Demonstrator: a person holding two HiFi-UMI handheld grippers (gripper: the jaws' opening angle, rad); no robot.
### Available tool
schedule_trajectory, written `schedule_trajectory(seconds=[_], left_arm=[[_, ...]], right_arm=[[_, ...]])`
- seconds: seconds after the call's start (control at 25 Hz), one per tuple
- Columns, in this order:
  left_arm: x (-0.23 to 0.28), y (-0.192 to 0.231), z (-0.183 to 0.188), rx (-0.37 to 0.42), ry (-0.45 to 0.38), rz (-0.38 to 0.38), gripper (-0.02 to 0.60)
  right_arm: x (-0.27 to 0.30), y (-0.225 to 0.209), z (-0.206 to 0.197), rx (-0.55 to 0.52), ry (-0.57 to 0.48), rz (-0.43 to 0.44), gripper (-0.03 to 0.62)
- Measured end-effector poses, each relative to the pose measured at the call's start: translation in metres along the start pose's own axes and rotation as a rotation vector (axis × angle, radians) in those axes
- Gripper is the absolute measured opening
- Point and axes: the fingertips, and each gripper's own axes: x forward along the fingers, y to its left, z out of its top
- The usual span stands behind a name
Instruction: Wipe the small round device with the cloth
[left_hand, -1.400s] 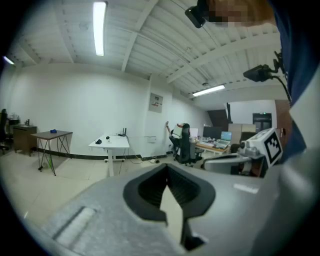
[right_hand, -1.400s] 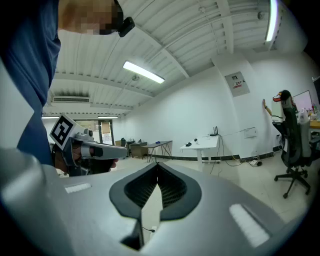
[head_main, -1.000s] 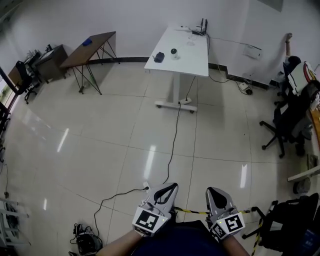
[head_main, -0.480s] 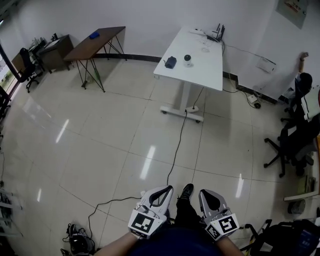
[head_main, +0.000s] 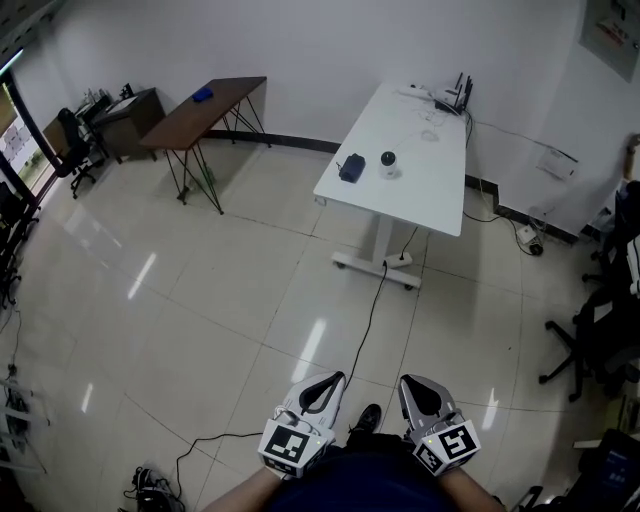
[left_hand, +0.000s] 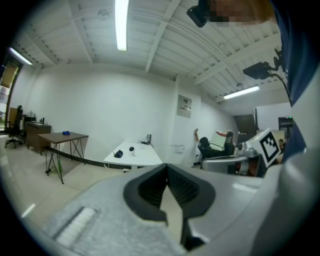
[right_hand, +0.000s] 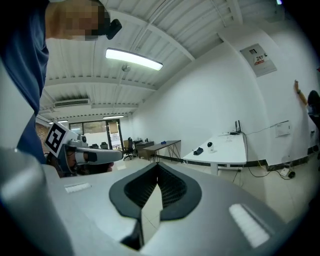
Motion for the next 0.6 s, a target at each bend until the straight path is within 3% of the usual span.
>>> schedule_trajectory(seconds=[0.24,0.44,0.6], left_arm=[[0.059,0.022,0.031,0.054,-0.009,0.040,0.002],[0.098,0.058,0.035,0.042,-0.006,0.087,0.002],[0.142,0.090,0.034,0.033,0.010,0.038,0.002]], right_arm=[[0.046,-0.053,0.024,0.011,-0.008,0.032,0.011],[0.083,-0.079,0.024,0.040,0.017,0.030,0.011],[0.125,-0.112,0.029,0.043,0.016,-0.012,0.011]])
